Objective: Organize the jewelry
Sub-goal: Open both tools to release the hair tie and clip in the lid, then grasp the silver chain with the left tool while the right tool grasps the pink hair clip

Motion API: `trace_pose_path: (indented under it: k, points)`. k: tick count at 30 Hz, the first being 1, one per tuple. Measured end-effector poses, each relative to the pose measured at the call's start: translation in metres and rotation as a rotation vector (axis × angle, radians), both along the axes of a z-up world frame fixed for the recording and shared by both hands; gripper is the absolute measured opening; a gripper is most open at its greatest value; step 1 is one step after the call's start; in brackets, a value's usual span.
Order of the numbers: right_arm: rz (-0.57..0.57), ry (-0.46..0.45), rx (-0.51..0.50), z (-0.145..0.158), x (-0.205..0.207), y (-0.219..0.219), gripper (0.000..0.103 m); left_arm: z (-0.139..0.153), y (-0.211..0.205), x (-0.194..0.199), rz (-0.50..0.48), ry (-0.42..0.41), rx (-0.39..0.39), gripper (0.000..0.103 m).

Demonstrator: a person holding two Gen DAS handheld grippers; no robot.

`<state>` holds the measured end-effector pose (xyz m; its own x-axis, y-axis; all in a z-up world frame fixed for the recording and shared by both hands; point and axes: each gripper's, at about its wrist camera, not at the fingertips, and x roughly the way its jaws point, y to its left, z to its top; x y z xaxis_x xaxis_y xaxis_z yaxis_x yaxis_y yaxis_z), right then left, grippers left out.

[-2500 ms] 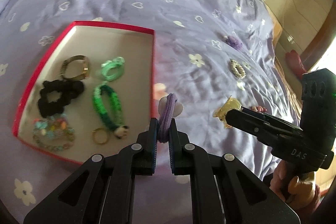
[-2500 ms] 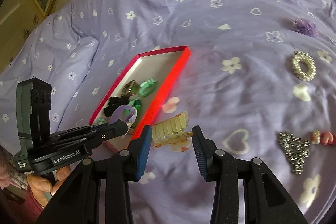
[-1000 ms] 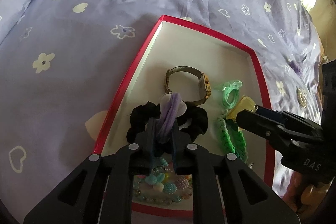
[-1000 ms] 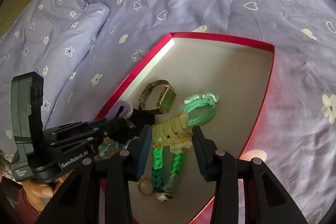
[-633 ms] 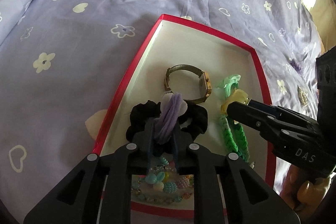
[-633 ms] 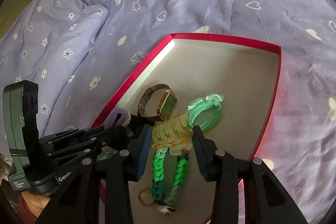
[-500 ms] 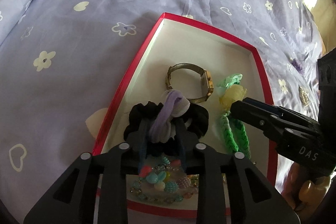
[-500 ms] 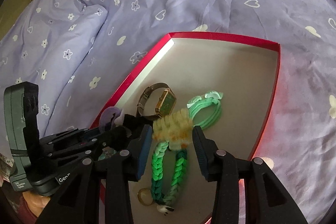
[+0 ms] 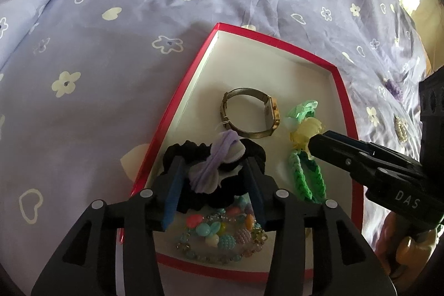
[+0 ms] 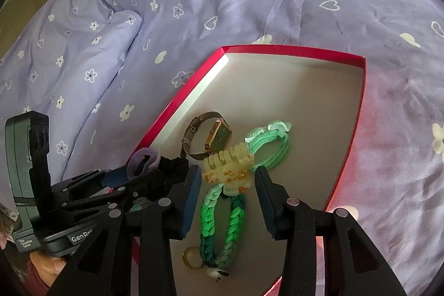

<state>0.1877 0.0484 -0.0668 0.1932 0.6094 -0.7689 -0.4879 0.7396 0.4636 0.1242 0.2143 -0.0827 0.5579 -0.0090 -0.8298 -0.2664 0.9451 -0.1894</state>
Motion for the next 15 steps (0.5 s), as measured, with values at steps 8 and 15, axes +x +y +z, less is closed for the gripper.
trace_pose_path:
  k: [8,15]
  points:
    - [-0.019,-0.005,0.032,0.014,-0.011,-0.019,0.05,0.007,-0.006,-0.008,-0.001,-0.005,0.002,0.049]
    - [-0.062,-0.021,0.085,0.035,-0.031,-0.052,0.053,0.023,-0.018,-0.03,0.02,-0.046,0.008,0.065]
